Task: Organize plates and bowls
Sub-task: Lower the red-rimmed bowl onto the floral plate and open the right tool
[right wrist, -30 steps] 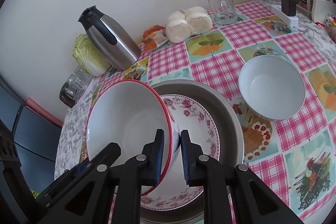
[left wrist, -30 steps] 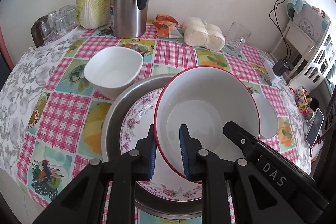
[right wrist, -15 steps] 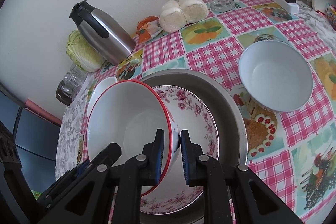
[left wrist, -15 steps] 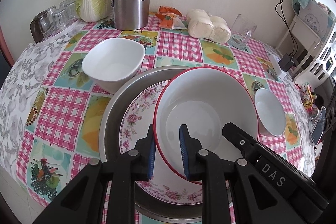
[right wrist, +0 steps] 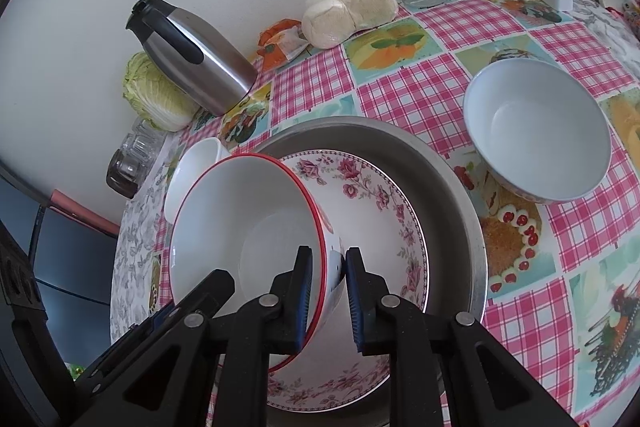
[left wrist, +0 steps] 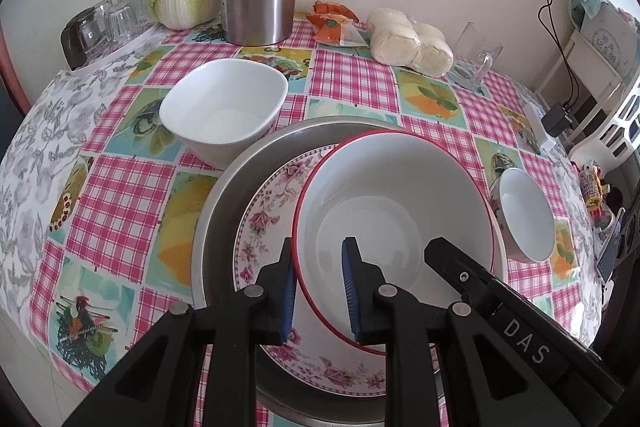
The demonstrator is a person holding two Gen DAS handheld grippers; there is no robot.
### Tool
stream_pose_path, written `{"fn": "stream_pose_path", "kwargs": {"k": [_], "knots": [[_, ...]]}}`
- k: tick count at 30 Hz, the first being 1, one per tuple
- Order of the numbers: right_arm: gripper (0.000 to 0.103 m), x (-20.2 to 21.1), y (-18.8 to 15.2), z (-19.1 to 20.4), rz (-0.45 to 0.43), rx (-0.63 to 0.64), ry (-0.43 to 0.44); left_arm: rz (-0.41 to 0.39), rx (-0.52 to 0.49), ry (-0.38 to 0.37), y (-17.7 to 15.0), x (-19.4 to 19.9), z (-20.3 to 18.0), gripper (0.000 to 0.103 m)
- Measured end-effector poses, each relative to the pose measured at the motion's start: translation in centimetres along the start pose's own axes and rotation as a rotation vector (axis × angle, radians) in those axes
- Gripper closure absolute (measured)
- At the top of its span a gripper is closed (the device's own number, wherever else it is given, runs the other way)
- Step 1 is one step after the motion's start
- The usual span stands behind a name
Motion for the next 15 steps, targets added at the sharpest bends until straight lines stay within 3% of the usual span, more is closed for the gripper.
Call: {"fn": "stream_pose_path", "kwargs": {"k": [15], "knots": [[0.073, -0.47, 0.2, -0.05, 0.011, 0.002, 0.029, 0.008, 0.038, -0.001, 0.16, -0.77, 0.42, 0.08]]}}
Point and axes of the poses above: each gripper's, at about its wrist camera, not at the fingertips, and x roughly against the way its jaws point, z to its left, y to its top, the point moved 2 cm from there along -x, roughly the way its jaws point, and after that the axes turned 9 degrees about -z, right-handed, at the moved point
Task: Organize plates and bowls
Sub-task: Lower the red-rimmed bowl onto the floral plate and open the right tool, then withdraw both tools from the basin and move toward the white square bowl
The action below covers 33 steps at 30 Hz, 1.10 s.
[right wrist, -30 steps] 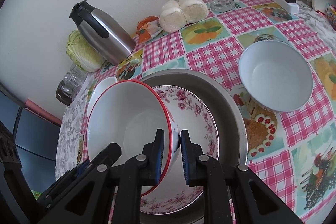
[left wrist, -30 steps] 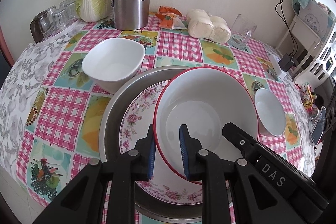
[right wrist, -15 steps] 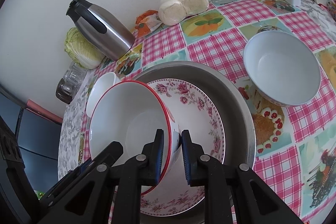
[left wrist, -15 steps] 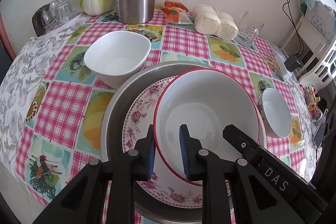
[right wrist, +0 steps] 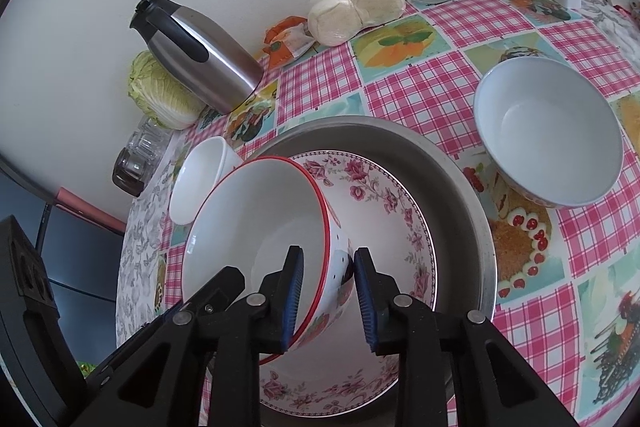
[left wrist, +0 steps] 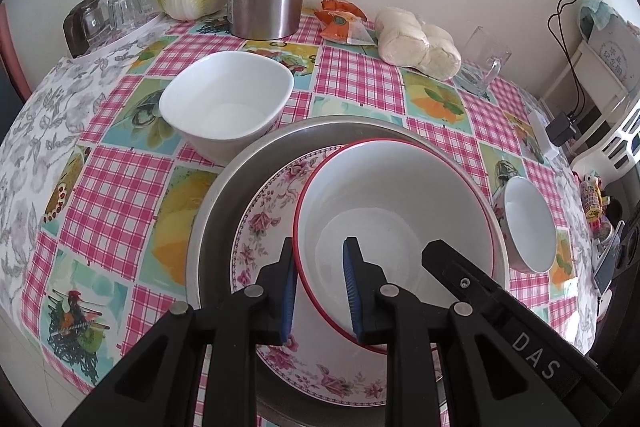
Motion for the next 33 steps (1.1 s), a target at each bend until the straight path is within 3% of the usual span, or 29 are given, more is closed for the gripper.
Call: {"fn": "stream_pose_path", "kwargs": {"k": [4, 6, 7, 8, 10, 17, 20, 22, 27, 31, 33], "knots": [[0.074, 0.1, 0.1, 0.0, -0.001, 0.004, 0.0, 0.001, 0.006, 0.005, 0.0, 0.1, 0.2, 0.079], [0.074, 0.4, 0.2, 0.1, -0.01, 0.019, -0.009, -0.002, 0.012, 0.015, 0.1, 0.2, 0.4, 0.071], [0.074, 0.7, 0.4, 0.2, -0.015, 0.028, -0.015, -0.005, 0.018, 0.021, 0.2, 0.3, 0.6, 0.06], [0.071, 0.9, 0.5, 0.2, -0.021, 0.033, -0.024, -0.007, 0.022, 0.024, 0.2, 0.4, 0.8, 0.055], [0.057, 1.4, 0.8, 0.2, -0.033, 0.04, -0.037, -0.018, 0.032, 0.024, 0.3, 0.8, 1.0, 0.052], [0.04, 3.6, 1.9, 0.3, -0.097, 0.079, -0.075, -0.064, 0.066, 0.041, 0.9, 2.3, 1.7, 0.03], [0.032, 4.3, 2.2, 0.3, -0.122, 0.089, -0.09, -0.075, 0.076, 0.067, 1.0, 2.7, 2.3, 0.026], [0.021, 4.5, 2.3, 0.2, -0.13, 0.098, -0.106, -0.076, 0.091, 0.087, 1.0, 2.8, 2.8, 0.025], [0.015, 4.2, 2.3, -0.2, -0.115, 0.099, -0.115, -0.103, 0.123, 0.145, 1.2, 3.3, 4.1, 0.017], [0.003, 4.1, 2.2, -0.2, -0.114, 0.108, -0.121, -0.13, 0.149, 0.187, 1.2, 3.7, 5.0, 0.016], [0.0, 4.2, 2.2, -0.1, -0.119, 0.112, -0.122, -0.136, 0.159, 0.206, 1.2, 3.8, 5.4, 0.006]]}}
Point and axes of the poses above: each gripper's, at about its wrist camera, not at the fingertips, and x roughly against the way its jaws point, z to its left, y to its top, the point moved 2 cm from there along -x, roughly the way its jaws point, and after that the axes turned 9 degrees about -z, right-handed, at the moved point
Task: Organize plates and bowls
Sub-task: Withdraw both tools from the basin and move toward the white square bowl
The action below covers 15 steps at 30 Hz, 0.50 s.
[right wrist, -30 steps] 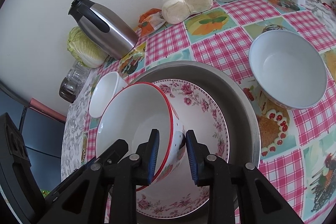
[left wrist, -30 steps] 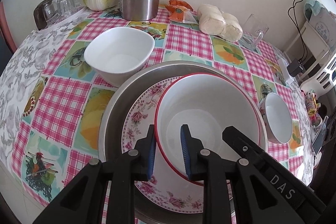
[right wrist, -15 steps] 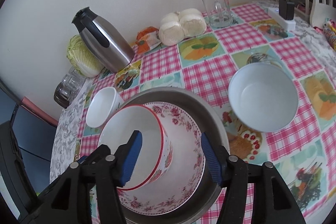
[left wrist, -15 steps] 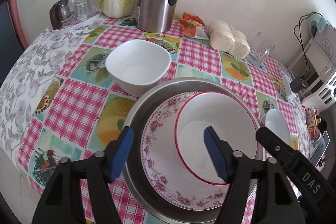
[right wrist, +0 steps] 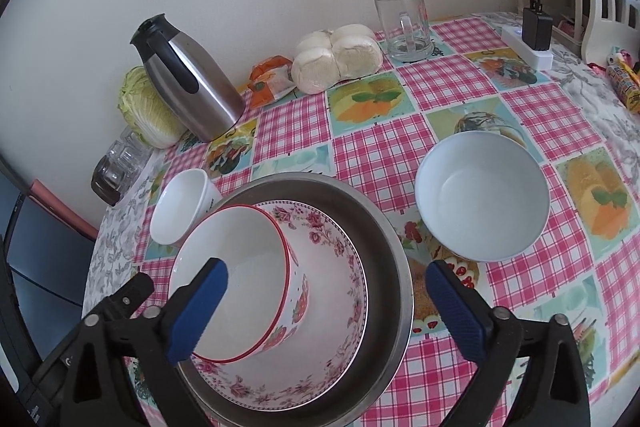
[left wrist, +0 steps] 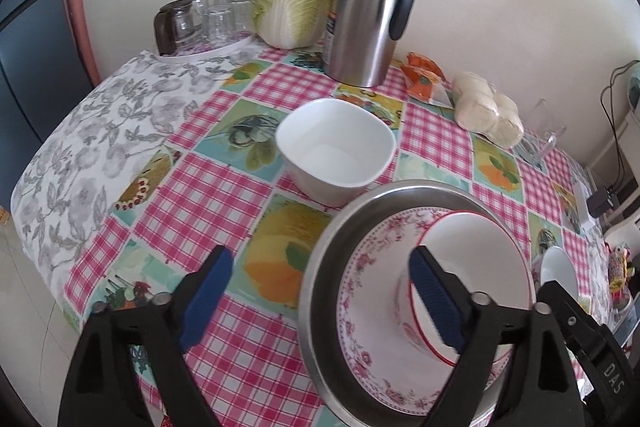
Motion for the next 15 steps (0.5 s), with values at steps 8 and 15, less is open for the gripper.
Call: {"fn": "stream_pose_path", "kwargs": {"k": [8, 15], "knots": [[0.0, -0.1, -0.2, 0.1, -0.005, 0.023, -0.015, -0.014, 0.055, 0.066, 0.2, 0.0, 2.2, 0.002], [0.0, 0.0, -0.3, 0.2, -0.012, 0.051, -0.031, -0.008, 0.068, 0.064, 0.5, -0.3, 2.6, 0.002]]}}
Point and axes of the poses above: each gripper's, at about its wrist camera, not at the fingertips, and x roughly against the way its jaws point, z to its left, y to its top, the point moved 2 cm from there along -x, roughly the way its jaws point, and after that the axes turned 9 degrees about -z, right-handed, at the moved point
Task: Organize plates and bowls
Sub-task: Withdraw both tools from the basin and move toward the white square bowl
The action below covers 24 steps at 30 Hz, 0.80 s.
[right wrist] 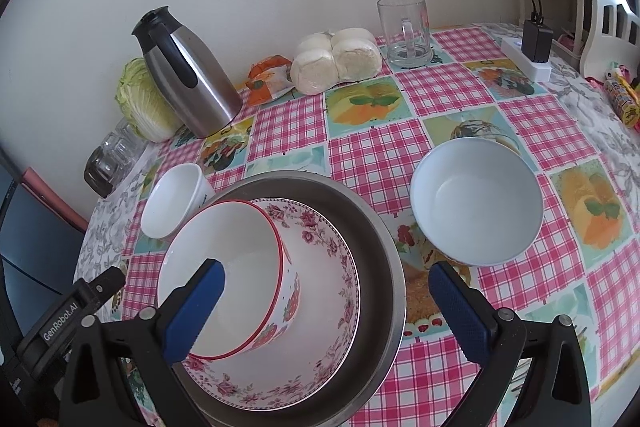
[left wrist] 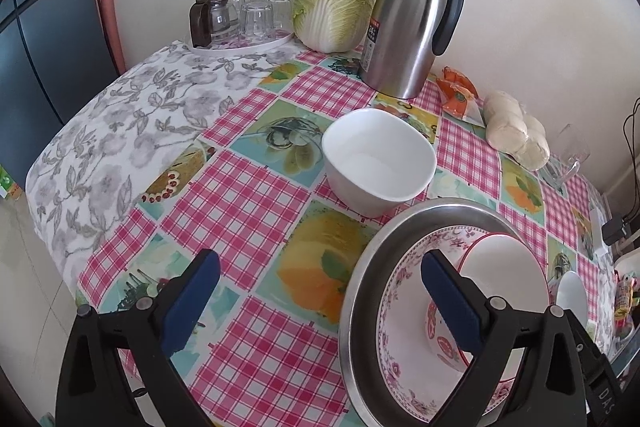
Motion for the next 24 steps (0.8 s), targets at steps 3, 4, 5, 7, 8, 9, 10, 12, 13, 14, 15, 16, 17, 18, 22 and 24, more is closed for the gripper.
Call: {"fn": "stream_pose_path", "kwargs": {"k": [3, 4, 5, 7, 8, 9, 10, 12, 13, 14, 15, 16, 17, 18, 22, 24], "knots": [[0.0, -0.1, -0.1, 0.1, -0.003, 0.017, -0.018, 0.0, 0.006, -0.001, 0.3, 0.0, 0.1, 0.002], [0.0, -0.1, -0.2, 0.1, -0.005, 0.022, -0.023, -0.001, 0.011, -0.003, 0.4, -0.1, 0.2, 0.002], [0.0, -0.1, -0.2, 0.1, -0.007, 0.025, -0.027, 0.0, 0.014, -0.004, 0.6, -0.2, 0.3, 0.002], [0.0, -0.1, -0.4, 0.1, -0.011, 0.03, -0.034, 0.003, 0.021, -0.006, 1.0, -0.4, 0.6, 0.002], [0.0, -0.2, -0.5, 0.2, -0.015, 0.034, -0.037, 0.005, 0.026, -0.005, 1.1, -0.6, 0.7, 0.002], [0.0, -0.2, -0.5, 0.2, -0.018, 0.037, -0.04, 0.007, 0.035, -0.004, 1.4, -0.7, 0.9, 0.002], [0.0, -0.2, -0.6, 0.3, -0.022, 0.04, -0.043, 0.006, 0.044, -0.006, 1.6, -0.9, 1.1, 0.002], [0.0, -0.3, -0.7, 0.4, -0.03, 0.042, -0.049, 0.004, 0.067, -0.01, 2.1, -1.2, 1.5, 0.002], [0.0, -0.3, -0.8, 0.5, -0.032, 0.043, -0.05, 0.001, 0.077, -0.015, 2.4, -1.4, 1.7, 0.002], [0.0, -0.3, -0.9, 0.6, -0.034, 0.046, -0.051, -0.006, 0.079, -0.025, 2.7, -1.6, 1.9, 0.002], [0.0, -0.3, -0.9, 0.7, -0.035, 0.047, -0.05, -0.011, 0.077, -0.035, 3.1, -1.8, 2.0, 0.002], [0.0, -0.3, -0.9, 0.9, -0.036, 0.047, -0.05, -0.015, 0.078, -0.035, 3.4, -2.1, 2.3, 0.002], [0.0, -0.3, -0.9, 0.9, -0.038, 0.047, -0.051, -0.021, 0.082, -0.031, 3.6, -2.3, 2.6, 0.002], [0.0, -0.2, -0.8, 1.0, -0.041, 0.046, -0.054, -0.033, 0.089, -0.028, 3.9, -2.5, 2.9, 0.002], [0.0, 0.1, -0.4, 1.1, -0.046, 0.032, -0.066, -0.064, 0.109, -0.024, 4.9, -3.3, 4.2, 0.002], [0.0, 0.3, 0.0, 1.1, -0.044, 0.022, -0.069, -0.095, 0.108, -0.007, 5.3, -3.5, 4.7, 0.002]]}}
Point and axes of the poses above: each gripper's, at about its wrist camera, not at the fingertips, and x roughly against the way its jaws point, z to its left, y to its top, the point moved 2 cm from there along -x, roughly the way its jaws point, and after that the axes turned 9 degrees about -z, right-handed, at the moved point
